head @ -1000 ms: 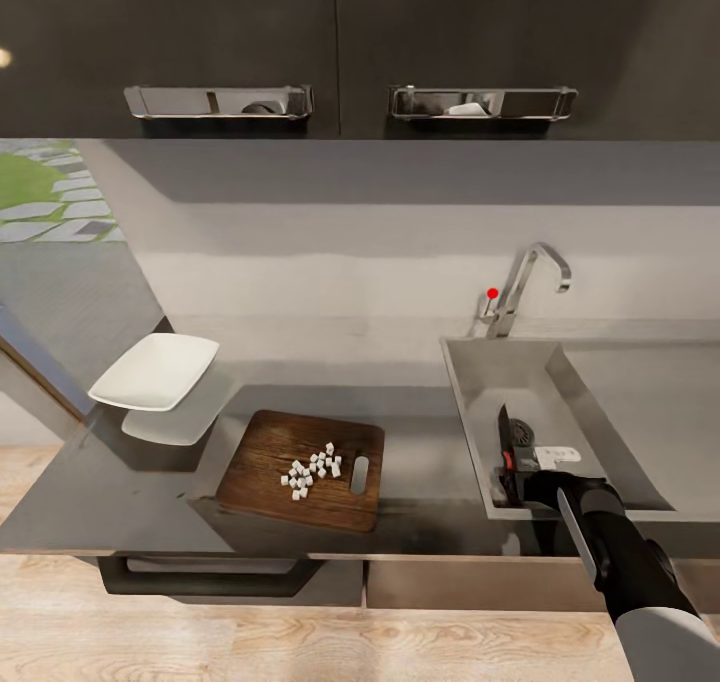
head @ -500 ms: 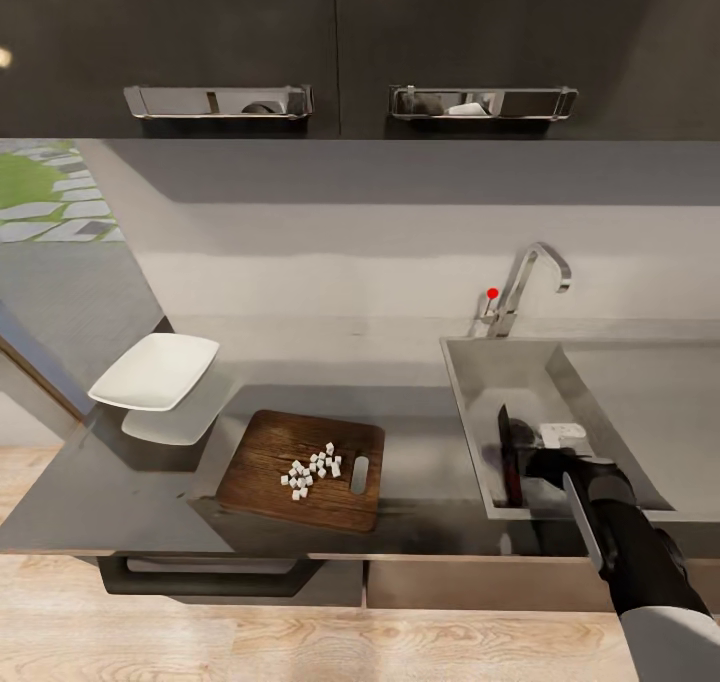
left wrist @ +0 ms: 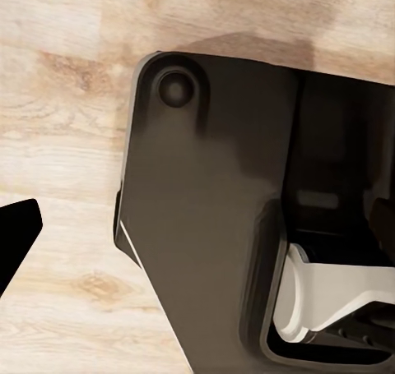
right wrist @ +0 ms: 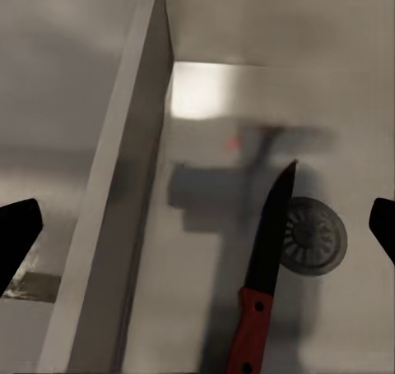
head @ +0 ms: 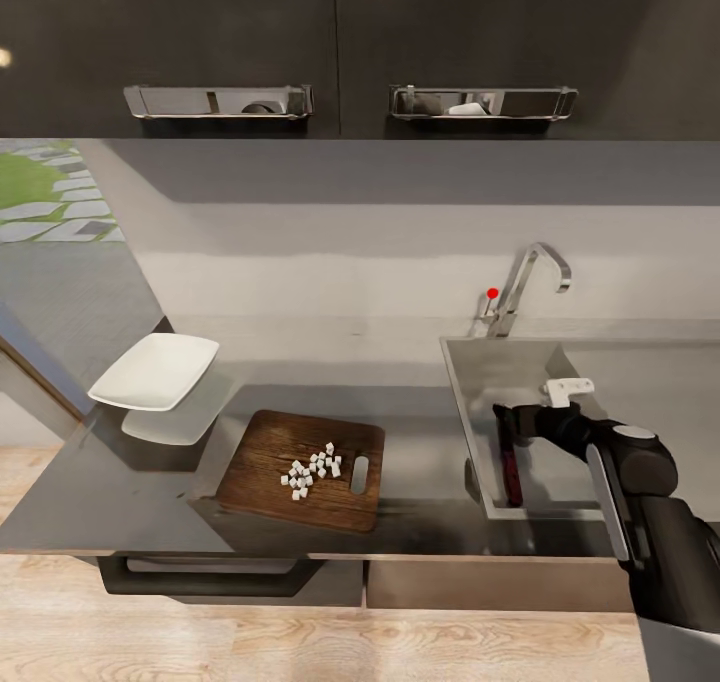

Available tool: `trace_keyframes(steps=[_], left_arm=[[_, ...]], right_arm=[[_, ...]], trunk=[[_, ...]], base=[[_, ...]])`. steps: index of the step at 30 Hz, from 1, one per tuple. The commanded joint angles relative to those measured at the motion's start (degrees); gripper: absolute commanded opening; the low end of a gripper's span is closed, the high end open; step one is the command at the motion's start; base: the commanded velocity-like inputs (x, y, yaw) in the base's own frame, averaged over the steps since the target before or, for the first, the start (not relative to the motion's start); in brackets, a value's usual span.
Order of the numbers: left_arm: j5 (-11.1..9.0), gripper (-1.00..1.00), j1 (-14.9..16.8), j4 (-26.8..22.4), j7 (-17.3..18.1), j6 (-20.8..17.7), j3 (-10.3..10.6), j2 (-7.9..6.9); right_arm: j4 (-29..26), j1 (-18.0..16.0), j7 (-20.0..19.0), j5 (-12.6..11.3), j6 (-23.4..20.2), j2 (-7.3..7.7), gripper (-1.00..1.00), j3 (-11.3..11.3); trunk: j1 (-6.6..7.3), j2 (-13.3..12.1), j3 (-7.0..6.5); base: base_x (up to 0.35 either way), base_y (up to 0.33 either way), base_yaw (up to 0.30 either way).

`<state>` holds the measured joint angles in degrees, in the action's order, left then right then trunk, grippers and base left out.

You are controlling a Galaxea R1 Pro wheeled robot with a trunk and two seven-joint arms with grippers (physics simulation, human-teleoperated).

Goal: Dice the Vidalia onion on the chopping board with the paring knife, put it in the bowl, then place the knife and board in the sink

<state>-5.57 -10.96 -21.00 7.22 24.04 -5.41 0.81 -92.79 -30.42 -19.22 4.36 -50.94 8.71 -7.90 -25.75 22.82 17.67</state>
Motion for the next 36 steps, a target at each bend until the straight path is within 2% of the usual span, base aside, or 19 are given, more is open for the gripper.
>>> trace_keyframes(steps=[1,5,9,10,12,14,15,17,20,25,28,31,36], left_arm=[[-0.6,1.0,0.0,-0.1,0.6,-0.1,-0.3,0.02],[-0.6,1.0,0.0,-0.1,0.6,-0.1,-0.3,-0.01],[-0.6,1.0,0.0,-0.1,0.6,-0.1,-0.3,-0.02],[-0.6,1.0,0.0,-0.1,0.6,-0.1,-0.3,-0.02],[-0.6,1.0,0.0,-0.1,0.6,-0.1,-0.3,-0.02],[-0.6,1.0,0.0,-0.1,0.6,-0.1,-0.3,-0.02],[-0.6,1.0,0.0,-0.1,0.5,-0.1,-0.3,-0.01],[-0.6,1.0,0.0,0.0,0.6,-0.1,-0.3,0.02],[-0.7,1.0,0.0,0.0,0.6,-0.1,-0.3,-0.01],[-0.7,1.0,0.0,0.6,0.5,-0.1,-0.3,-0.02],[-0.7,1.0,0.0,0.7,0.5,-0.1,-0.3,-0.02],[-0.7,1.0,0.0,0.8,0.5,-0.1,-0.3,-0.09],[-0.7,1.0,0.0,0.8,0.5,-0.1,-0.3,-0.1]], right_arm=[[-0.2,0.1,-1.4,0.5,-0.2,0.0,1.0,-0.1],[-0.6,1.1,-2.8,0.6,0.2,-0.08,1.0,-0.1],[-0.7,1.3,-2.8,0.6,1.6,-0.19,1.0,-0.2],[-0.7,1.3,-2.3,0.6,1.7,-0.61,1.0,-0.2],[-0.7,1.3,-0.3,0.7,1.7,-2.23,1.0,-0.3],[-0.7,1.3,3.8,0.7,1.7,-4.77,1.0,-0.4],[-0.7,1.3,7.0,0.7,1.8,-6.41,1.0,-0.5],[-0.8,1.3,9.6,0.7,2.0,-7.76,1.0,-0.5],[-0.8,1.3,10.7,0.7,2.0,-8.85,1.0,-0.2],[-0.8,1.3,11.2,0.7,2.4,-12.31,1.0,0.6],[-0.8,1.3,11.3,0.7,4.8,-13.09,1.0,1.7],[-0.9,1.3,11.3,0.7,7.2,-13.32,1.0,5.2],[-0.9,1.4,11.2,0.7,7.7,-13.36,1.0,6.2]], trunk=[[-0.03,0.1,0.09],[-0.03,0.1,0.09],[-0.03,0.1,0.09],[-0.03,0.1,0.09],[-0.03,0.1,0.09],[-0.03,0.1,0.09],[-0.03,0.1,0.09],[-0.03,0.1,0.09],[-0.03,0.1,0.09],[-0.03,0.1,0.09],[-0.03,0.1,0.09],[-0.03,0.1,0.09],[-0.03,0.1,0.09]], base=[[0.0,0.0,0.0],[0.0,0.0,0.0],[0.0,0.0,0.0],[0.0,0.0,0.0],[0.0,0.0,0.0],[0.0,0.0,0.0],[0.0,0.0,0.0],[0.0,0.0,0.0],[0.0,0.0,0.0],[0.0,0.0,0.0],[0.0,0.0,0.0],[0.0,0.0,0.0],[0.0,0.0,0.0]])
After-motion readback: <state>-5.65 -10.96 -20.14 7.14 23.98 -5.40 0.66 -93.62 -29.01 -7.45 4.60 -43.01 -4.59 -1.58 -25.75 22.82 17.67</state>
